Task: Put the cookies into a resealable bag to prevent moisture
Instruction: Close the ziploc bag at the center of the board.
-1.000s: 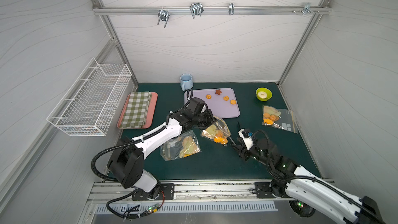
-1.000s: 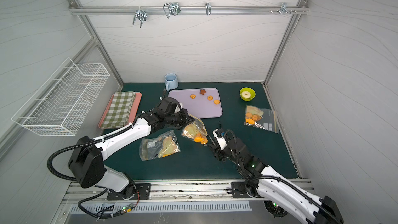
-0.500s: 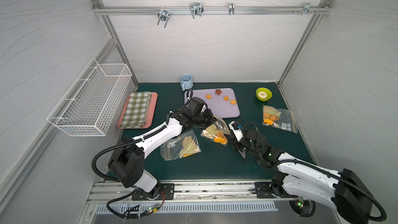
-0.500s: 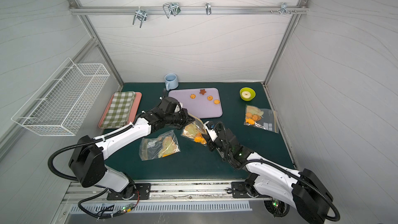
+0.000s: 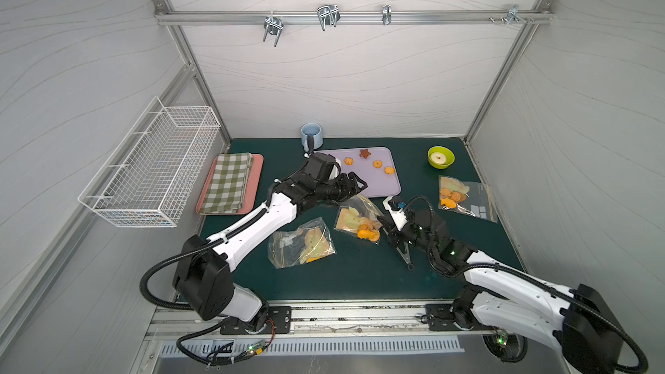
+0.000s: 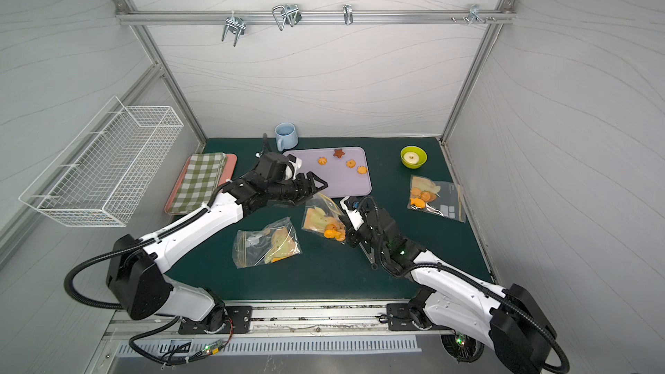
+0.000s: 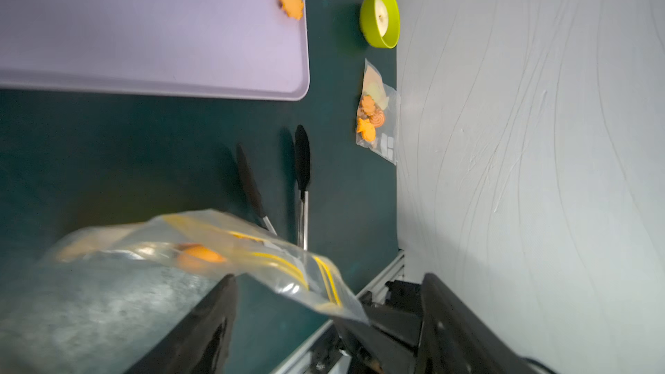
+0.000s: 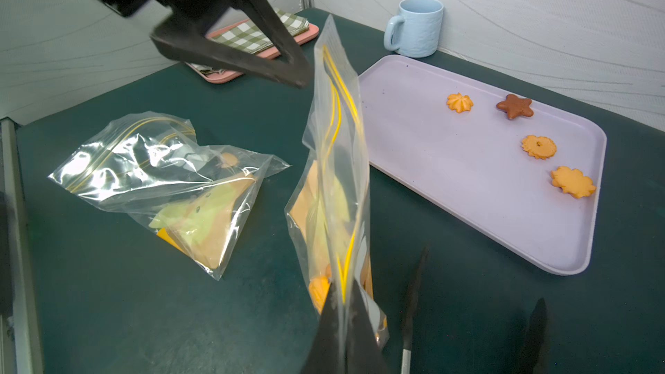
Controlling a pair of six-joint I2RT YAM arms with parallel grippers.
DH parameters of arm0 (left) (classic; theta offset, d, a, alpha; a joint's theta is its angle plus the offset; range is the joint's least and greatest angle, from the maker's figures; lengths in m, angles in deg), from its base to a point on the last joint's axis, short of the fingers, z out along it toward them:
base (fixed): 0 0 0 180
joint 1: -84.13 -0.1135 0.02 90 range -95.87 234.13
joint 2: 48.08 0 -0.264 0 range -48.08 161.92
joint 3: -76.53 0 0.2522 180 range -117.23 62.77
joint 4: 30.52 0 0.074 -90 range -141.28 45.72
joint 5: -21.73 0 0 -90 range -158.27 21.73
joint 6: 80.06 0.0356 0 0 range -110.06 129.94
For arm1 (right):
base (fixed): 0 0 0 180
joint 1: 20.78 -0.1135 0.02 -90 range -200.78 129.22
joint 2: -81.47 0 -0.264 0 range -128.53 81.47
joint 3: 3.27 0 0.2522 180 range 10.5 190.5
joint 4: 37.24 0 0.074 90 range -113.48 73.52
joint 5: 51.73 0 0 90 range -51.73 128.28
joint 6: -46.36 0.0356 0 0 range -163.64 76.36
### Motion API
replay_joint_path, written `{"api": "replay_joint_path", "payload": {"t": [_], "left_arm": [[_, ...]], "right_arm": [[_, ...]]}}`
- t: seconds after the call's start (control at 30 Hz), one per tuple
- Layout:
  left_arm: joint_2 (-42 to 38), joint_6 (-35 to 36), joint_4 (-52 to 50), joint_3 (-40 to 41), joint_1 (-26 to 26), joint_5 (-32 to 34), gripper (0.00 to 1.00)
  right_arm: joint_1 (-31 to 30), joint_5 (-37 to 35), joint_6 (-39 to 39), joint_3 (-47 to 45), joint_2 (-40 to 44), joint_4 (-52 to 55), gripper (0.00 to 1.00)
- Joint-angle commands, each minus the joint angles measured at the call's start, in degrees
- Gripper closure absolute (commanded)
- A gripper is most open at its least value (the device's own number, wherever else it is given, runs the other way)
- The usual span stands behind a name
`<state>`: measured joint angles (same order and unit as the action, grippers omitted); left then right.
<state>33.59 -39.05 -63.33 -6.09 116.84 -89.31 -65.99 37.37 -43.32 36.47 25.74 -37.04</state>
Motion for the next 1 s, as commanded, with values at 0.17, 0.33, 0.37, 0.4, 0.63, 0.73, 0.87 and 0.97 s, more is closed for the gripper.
{"api": "replay_joint_path", "payload": {"t": [0.17, 0.33, 0.37, 0.4, 0.63, 0.73, 0.87, 0.97], "left_arm": [[-11.4, 24.0, 8.4, 7.6, -15.0, -10.3, 0.21], [-11.7, 32.1, 9.1, 7.5, -16.7, -14.7, 0.01], [-11.7, 33.0, 8.8, 7.1, -16.8, -15.1, 0.01], [-11.9, 35.0, 7.8, 6.8, -17.2, -16.5, 0.01], [-14.4, 58.9, 18.9, 17.6, -17.8, -24.5, 0.14], [-13.3, 71.4, 12.6, 16.4, -17.8, -31.0, 0.16], [-11.4, 79.9, 7.7, 13.3, -17.8, -33.2, 0.16], [-8.7, 87.5, -0.2, 10.5, -17.8, -35.6, 0.2]], "right_arm": [[4.0, 7.6, 1.3, 2.3, 2.7, 5.6, 1.0], [7.2, 13.0, 3.0, 4.2, 3.8, 8.5, 1.0], [7.7, 13.8, 3.2, 4.3, 3.9, 8.6, 1.0], [8.4, 14.9, 3.3, 4.4, 4.1, 8.7, 1.0], [10.7, 21.8, 2.1, 5.3, 4.2, 8.5, 1.0], [10.9, 23.6, 1.8, 5.7, 3.7, 8.4, 1.0], [11.1, 25.8, 1.1, 5.7, 3.7, 8.1, 1.0], [11.1, 26.8, 0.7, 5.8, 4.0, 8.5, 1.0]]}}
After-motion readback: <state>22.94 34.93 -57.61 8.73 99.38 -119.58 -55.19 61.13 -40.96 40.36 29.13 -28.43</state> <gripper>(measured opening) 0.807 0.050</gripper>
